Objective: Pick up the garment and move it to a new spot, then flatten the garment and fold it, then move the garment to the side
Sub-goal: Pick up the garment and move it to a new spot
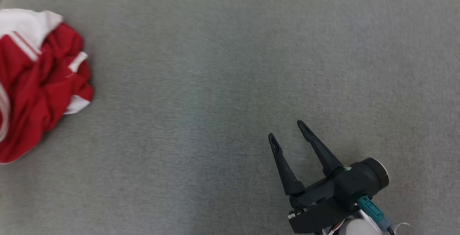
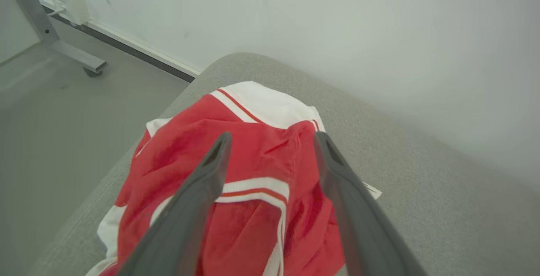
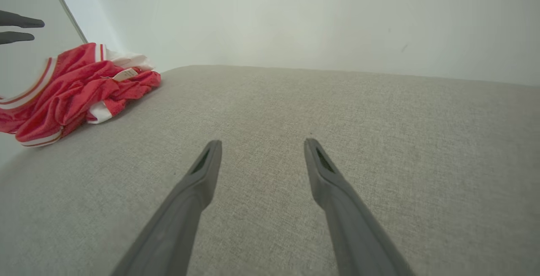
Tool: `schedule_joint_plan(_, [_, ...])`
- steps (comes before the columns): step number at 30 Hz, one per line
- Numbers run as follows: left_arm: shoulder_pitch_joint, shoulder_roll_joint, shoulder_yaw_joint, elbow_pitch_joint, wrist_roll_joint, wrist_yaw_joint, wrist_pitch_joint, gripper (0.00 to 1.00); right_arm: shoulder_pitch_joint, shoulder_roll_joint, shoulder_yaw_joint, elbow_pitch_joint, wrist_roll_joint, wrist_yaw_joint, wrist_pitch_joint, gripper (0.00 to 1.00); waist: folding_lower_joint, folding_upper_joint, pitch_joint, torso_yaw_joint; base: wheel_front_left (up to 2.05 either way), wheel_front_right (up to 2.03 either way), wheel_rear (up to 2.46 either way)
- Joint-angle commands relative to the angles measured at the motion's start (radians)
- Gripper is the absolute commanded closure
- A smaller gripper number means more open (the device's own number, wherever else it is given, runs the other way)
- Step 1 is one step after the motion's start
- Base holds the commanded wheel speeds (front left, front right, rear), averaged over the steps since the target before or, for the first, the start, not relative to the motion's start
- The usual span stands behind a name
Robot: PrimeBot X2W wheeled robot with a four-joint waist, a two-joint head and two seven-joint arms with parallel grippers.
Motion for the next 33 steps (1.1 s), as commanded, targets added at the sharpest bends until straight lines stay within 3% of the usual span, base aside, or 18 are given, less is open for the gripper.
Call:
schedule_joint_plan(1, [-0.028,0.02,0.004,-0.007,-0.034,0.002,0.039,0.0,-0.022,0.001,-0.001,0.004,0.007,-0.002,-0.015,0.0,-0.0003,-0.0002,0.176,-0.167,0.0,0.0,0.0])
schedule_joint_plan(6, [-0.037,0.057,0.011,0.0,-0.043,0.022,0.096,0.0,-0.027,0.001,0.001,0.014,0.017,-0.002,-0.03,0.0,-0.0003,-0.0002,0.189,-0.181,0.0,0.0,0.0])
schedule_joint_plan(13, [-0.007,0.103,0.014,0.026,0.009,0.11,0.12,0.0,-0.033,0.001,0.002,0.03,0.034,-0.002,-0.046,0.0,-0.0003,-0.0002,0.194,-0.195,0.0,0.0,0.0])
schedule_joint_plan(14, [-0.004,0.112,0.014,0.03,0.019,0.117,0.119,0.16,-0.033,0.001,0.001,0.036,0.039,-0.002,-0.047,0.0,-0.0003,-0.0002,0.19,-0.195,0.0,0.0,0.0])
schedule_joint_plan(15, [-0.002,0.119,0.014,0.029,0.027,0.121,0.117,0.73,-0.032,0.001,0.0,0.042,0.044,-0.002,-0.048,0.0,-0.0003,-0.0002,0.185,-0.194,0.0,0.0,0.0])
schedule_joint_plan(16, [0.001,0.122,0.014,0.027,0.031,0.121,0.112,1.0,-0.032,0.0,0.0,0.047,0.047,-0.002,-0.052,0.0,-0.0003,-0.0002,0.179,-0.194,0.0,0.0,0.0])
schedule_joint_plan(25, [0.02,0.163,0.022,-0.015,0.048,0.107,0.097,1.0,-0.047,0.0,0.036,0.099,0.095,-0.002,-0.075,0.0,-0.0003,-0.0002,0.071,-0.178,0.0,0.0,0.0])
schedule_joint_plan(33, [-0.019,0.188,0.051,-0.121,0.053,0.133,0.071,1.0,-0.029,0.0,0.066,0.161,0.163,-0.002,-0.093,0.0,-0.0003,-0.0002,-0.074,-0.186,0.0,0.0,0.0])
